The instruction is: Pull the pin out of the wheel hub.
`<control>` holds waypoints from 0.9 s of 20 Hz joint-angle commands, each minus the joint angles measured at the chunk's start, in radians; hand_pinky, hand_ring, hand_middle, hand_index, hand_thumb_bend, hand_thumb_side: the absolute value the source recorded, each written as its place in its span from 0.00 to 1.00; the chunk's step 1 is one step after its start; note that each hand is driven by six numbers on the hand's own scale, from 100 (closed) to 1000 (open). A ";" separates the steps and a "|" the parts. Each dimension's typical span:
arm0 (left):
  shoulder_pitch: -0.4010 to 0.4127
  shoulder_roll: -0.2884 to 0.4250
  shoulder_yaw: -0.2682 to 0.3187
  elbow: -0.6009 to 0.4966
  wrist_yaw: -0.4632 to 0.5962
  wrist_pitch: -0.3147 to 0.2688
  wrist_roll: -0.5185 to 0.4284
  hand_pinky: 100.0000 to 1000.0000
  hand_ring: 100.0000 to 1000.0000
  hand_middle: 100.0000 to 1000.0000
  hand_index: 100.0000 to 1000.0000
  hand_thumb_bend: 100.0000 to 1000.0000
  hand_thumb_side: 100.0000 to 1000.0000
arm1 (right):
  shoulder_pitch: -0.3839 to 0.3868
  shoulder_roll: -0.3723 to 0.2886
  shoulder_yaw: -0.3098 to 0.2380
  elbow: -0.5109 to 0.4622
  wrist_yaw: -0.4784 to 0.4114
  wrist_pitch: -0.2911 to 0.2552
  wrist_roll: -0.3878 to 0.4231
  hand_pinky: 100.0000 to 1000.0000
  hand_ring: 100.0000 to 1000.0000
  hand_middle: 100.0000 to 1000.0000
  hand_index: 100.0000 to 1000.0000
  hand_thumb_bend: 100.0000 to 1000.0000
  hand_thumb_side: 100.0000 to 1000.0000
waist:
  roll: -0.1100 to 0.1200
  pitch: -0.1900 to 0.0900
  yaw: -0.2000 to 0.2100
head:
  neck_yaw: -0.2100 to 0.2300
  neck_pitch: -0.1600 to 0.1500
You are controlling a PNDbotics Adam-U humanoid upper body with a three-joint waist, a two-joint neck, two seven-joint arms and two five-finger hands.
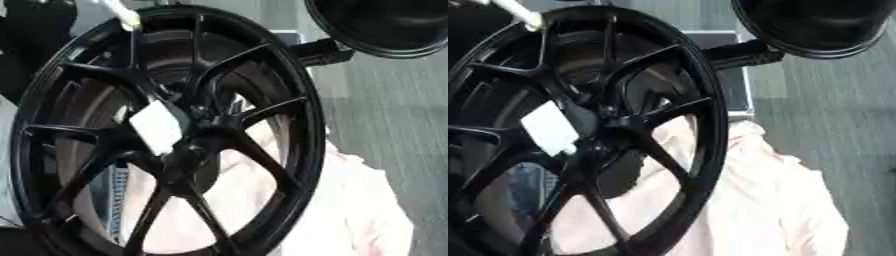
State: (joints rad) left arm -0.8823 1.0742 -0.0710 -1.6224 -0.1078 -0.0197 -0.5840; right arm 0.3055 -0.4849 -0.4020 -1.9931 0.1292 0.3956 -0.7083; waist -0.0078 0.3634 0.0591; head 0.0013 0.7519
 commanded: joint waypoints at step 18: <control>0.273 0.171 0.290 0.363 -0.029 -0.033 0.104 0.93 0.79 0.83 0.87 0.47 0.00 | 0.019 0.003 -0.029 -0.007 0.007 0.011 -0.046 0.64 0.62 0.57 0.68 0.00 0.41 | -0.008 -0.027 0.040 | -0.032 0.016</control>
State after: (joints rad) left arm -0.6050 1.1999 0.1959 -1.2532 -0.1473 -0.0443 -0.4697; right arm 0.3213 -0.4698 -0.4187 -1.9931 0.1346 0.3827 -0.7268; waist -0.0183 0.3515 0.0988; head -0.0297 0.7647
